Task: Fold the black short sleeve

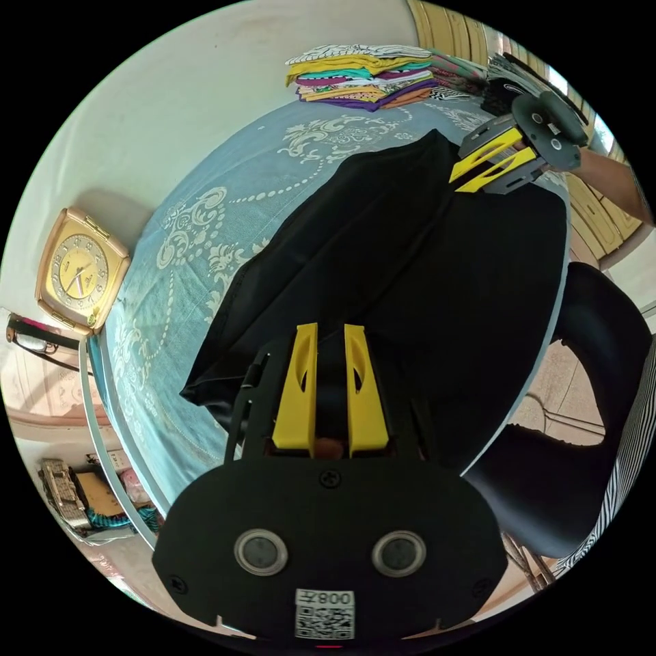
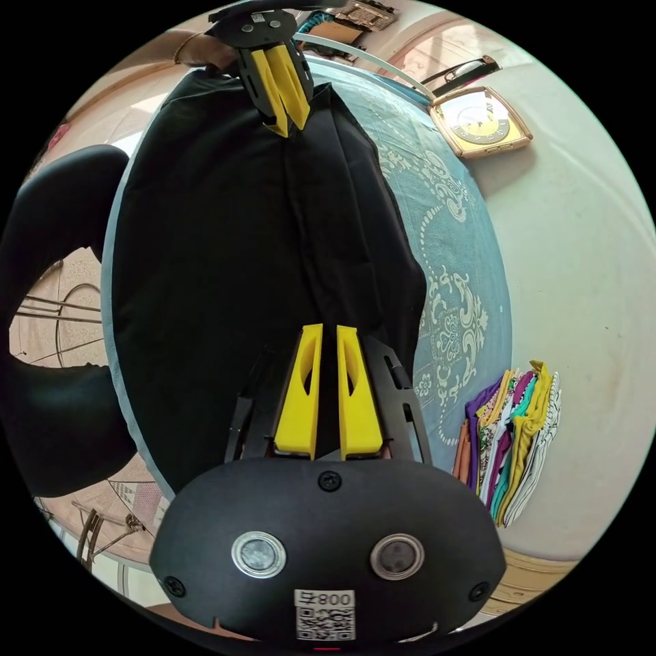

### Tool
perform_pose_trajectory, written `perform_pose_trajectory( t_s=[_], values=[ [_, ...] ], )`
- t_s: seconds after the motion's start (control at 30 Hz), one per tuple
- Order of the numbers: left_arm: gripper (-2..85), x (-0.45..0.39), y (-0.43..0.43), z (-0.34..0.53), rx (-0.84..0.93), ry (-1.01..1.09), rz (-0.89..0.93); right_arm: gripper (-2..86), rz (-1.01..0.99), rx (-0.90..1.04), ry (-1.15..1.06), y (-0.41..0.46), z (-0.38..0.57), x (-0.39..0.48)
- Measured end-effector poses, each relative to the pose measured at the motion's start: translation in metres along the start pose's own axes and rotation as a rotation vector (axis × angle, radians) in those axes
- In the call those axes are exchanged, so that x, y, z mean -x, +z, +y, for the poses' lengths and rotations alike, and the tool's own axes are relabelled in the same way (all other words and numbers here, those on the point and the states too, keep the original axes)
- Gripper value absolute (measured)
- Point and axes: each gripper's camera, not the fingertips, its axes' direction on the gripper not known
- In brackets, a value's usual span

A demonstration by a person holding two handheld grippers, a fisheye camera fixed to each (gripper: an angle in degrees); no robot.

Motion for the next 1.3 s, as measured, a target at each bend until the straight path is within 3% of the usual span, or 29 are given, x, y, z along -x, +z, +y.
perform_pose_trajectory(
  t_s=[0.63, 0.8, 1.3],
  values=[
    [6.3, 0.020, -0.013, 0.031, 0.010, 0.023, 0.017, 0.0, -0.035, -0.030, 0.091, -0.016, 0.035, -0.033],
    [2.2, 0.039, -0.017, 0.039, -0.004, -0.009, 0.019, 0.1, -0.059, -0.049, 0.128, -0.023, 0.052, -0.052],
    [0.4, 0.154, -0.049, 0.070, -0.177, -0.200, -0.011, 0.4, -0.153, -0.157, 0.397, -0.038, 0.121, -0.196]
  ],
)
